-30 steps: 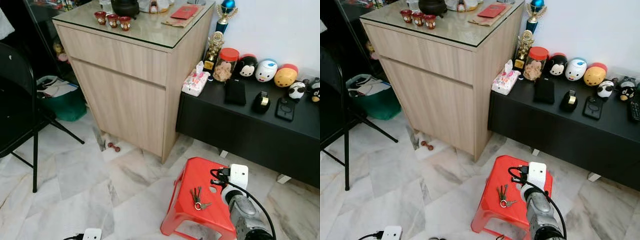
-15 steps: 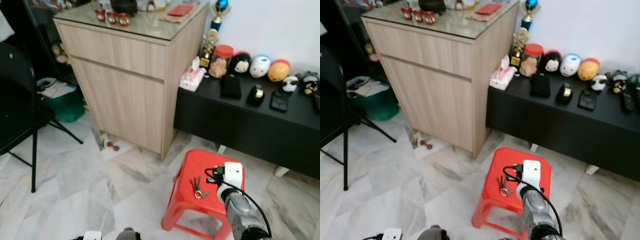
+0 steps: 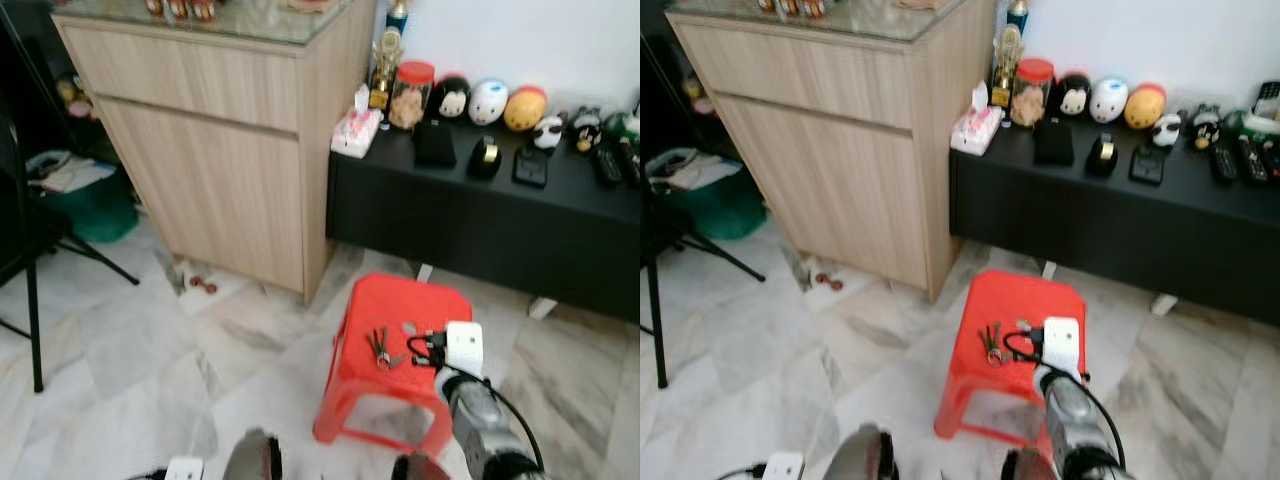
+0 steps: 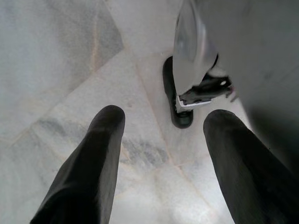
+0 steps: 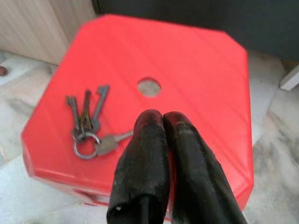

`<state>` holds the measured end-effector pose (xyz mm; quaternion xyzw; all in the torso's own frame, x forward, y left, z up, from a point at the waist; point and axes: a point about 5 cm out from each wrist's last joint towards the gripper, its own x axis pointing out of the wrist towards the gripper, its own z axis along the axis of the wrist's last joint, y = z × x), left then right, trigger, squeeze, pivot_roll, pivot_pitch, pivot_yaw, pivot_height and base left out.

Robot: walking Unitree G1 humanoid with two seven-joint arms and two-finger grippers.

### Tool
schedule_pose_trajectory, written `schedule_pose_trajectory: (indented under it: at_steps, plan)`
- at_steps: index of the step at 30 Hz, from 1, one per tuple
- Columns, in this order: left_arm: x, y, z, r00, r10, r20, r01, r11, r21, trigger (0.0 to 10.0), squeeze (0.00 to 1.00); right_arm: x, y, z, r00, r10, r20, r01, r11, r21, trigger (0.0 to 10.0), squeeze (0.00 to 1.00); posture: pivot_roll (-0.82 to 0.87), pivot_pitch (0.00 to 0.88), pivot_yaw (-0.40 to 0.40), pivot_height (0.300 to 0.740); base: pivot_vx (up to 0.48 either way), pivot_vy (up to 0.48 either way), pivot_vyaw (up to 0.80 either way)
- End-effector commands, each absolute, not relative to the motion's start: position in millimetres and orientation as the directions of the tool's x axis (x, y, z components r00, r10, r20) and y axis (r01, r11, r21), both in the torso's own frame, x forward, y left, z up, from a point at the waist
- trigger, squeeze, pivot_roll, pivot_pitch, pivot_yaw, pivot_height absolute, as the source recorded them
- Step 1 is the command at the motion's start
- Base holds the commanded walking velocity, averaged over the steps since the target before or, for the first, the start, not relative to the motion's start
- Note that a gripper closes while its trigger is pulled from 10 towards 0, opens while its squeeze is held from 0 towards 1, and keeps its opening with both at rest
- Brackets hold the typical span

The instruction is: Hang keys on a hook

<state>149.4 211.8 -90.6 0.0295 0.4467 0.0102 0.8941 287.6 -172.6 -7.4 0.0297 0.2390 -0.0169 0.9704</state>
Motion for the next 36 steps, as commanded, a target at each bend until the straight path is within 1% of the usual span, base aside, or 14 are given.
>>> schedule_pose_trajectory:
  at_steps: [1, 4, 6, 10, 11, 13, 20, 25, 31, 36]
  plan:
    - [141, 205, -95, 0.575, 0.028, -0.818, 0.024, 0.998, 0.051, 10.0, 0.00, 287, -172, -9, 0.883, -0.010, -0.470, 0.041, 0.998, 0.054, 10.0, 0.00, 0.15, 0.110, -0.035, 0.616, 0.000, 0.000, 0.00]
    - [142, 210, -94, 0.584, 0.065, -0.809, -0.002, 0.997, 0.079, 10.0, 0.00, 286, -169, -9, 0.882, 0.010, -0.471, 0.027, 0.997, 0.071, 10.0, 0.00, 0.15, 0.111, -0.034, 0.616, 0.000, 0.000, 0.00]
    - [144, 216, -92, 0.597, 0.116, -0.794, -0.051, 0.993, 0.106, 10.0, 0.00, 287, -168, -9, 0.885, 0.021, -0.465, 0.018, 0.997, 0.079, 10.0, 0.00, 0.15, 0.113, -0.032, 0.616, 0.000, 0.000, 0.00]
    - [156, 235, -82, 0.636, 0.243, -0.733, -0.246, 0.964, 0.106, 10.0, 0.00, 286, -167, -9, 0.884, 0.023, -0.467, 0.004, 0.998, 0.056, 10.0, 0.00, 0.15, 0.113, -0.032, 0.616, 0.000, 0.000, 0.00]
    - [164, 238, -77, 0.666, 0.255, -0.701, -0.262, 0.960, 0.100, 10.0, 0.00, 286, -167, -9, 0.884, 0.025, -0.467, 0.002, 0.998, 0.059, 10.0, 0.00, 0.15, 0.113, -0.032, 0.616, 0.000, 0.000, 0.00]
    - [177, 238, -69, 0.719, 0.241, -0.652, -0.250, 0.965, 0.080, 10.0, 0.00, 286, -167, -10, 0.884, 0.027, -0.467, 0.001, 0.998, 0.061, 10.0, 0.00, 0.16, 0.111, -0.032, 0.616, 0.000, 0.000, 0.00]
    - [199, 229, -58, 0.786, 0.194, -0.587, -0.155, 0.981, 0.117, 10.0, 0.00, 285, -165, -10, 0.883, 0.044, -0.468, -0.010, 0.997, 0.076, 10.0, 0.00, 0.16, 0.110, -0.031, 0.616, 0.000, 0.000, 0.00]
    - [224, 215, -40, 0.871, 0.132, -0.474, -0.096, 0.990, 0.099, 10.0, 0.00, 285, -164, -11, 0.874, 0.067, -0.482, -0.035, 0.997, 0.075, 10.0, 0.00, 0.15, 0.116, -0.034, 0.616, 0.000, 0.000, 0.00]
    - [234, 211, -33, 0.893, 0.089, -0.440, -0.063, 0.995, 0.073, 10.0, 0.00, 285, -164, -11, 0.871, 0.085, -0.483, -0.050, 0.995, 0.084, 10.0, 0.00, 0.15, 0.116, -0.034, 0.616, 0.000, 0.000, 0.00]
    - [235, 211, -32, 0.897, 0.088, -0.434, -0.064, 0.996, 0.070, 10.0, 0.00, 285, -163, -11, 0.873, 0.099, -0.478, -0.059, 0.993, 0.097, 10.0, 0.00, 0.15, 0.115, -0.033, 0.616, 0.000, 0.000, 0.00]
